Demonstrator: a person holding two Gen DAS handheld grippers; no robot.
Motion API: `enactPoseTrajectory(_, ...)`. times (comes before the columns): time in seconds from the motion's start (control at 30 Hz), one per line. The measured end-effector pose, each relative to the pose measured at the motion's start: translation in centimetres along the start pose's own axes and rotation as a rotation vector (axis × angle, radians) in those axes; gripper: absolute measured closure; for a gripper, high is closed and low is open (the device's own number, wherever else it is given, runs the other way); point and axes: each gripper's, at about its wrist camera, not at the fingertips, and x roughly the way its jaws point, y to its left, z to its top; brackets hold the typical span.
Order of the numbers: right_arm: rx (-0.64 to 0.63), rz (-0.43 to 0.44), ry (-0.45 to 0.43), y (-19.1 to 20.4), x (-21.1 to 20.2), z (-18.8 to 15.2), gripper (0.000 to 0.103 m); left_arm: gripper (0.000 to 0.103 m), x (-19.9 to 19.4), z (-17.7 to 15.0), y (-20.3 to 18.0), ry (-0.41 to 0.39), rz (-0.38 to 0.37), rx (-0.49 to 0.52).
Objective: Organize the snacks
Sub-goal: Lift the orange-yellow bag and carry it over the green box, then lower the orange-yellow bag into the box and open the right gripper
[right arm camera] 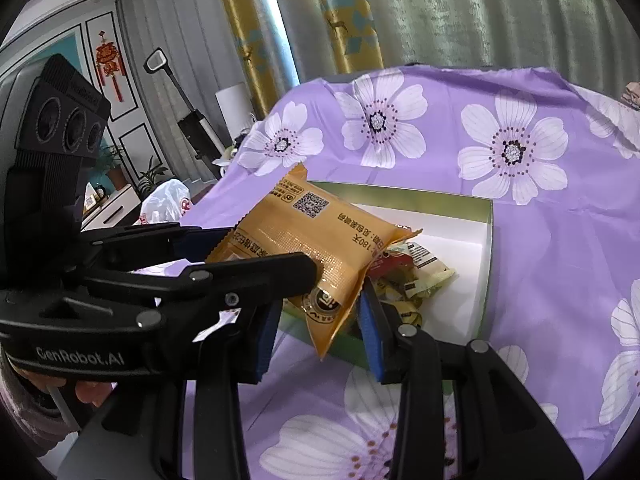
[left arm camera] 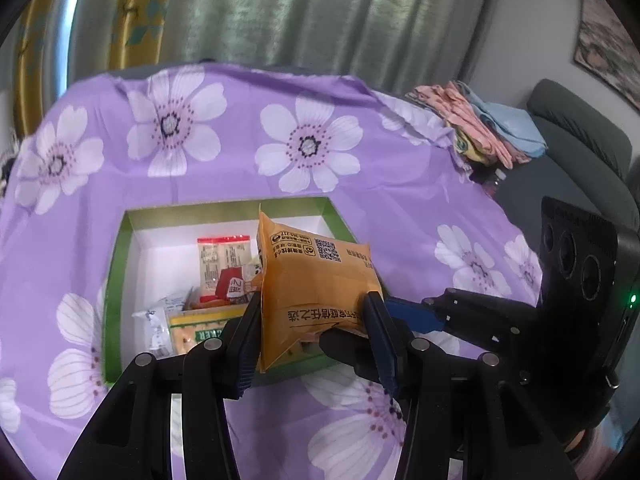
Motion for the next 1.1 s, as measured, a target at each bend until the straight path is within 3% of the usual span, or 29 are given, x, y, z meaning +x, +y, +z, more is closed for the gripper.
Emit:
enactPoseTrajectory(0.5,0.031,-0.021,0.1,-2.6,5.4,0.8,0.065,0.054,5.1,0.5,3.1,0.081,0.005,-0.073)
enactPoseTrajectory(0.8,0.033,-0.039,0.146,-2.7,6.9,0.9,0.062,0.053,5.8,0.4,4.0,0.102,0.024,-0.107)
enactPoseTrajectory(0.9,0.032,-0.049,0.154,-2.6,6.8,0.8,0.061,0.044,5.6,0.6,4.1,0.104,0.053,-0.109)
enactPoseTrajectory(0.97,0.029,-0.064,0.153,-2.5,6.5,0.9,0.061,0.029,5.2,0.7,4.2,0.102,0.086,-0.105)
enactPoseTrajectory(1.1,0.009,-0.113,0.137,-2.1,5.3,1.3,0.045,0.025,3.8,1.0,4.0,0.083,0.135,-0.083)
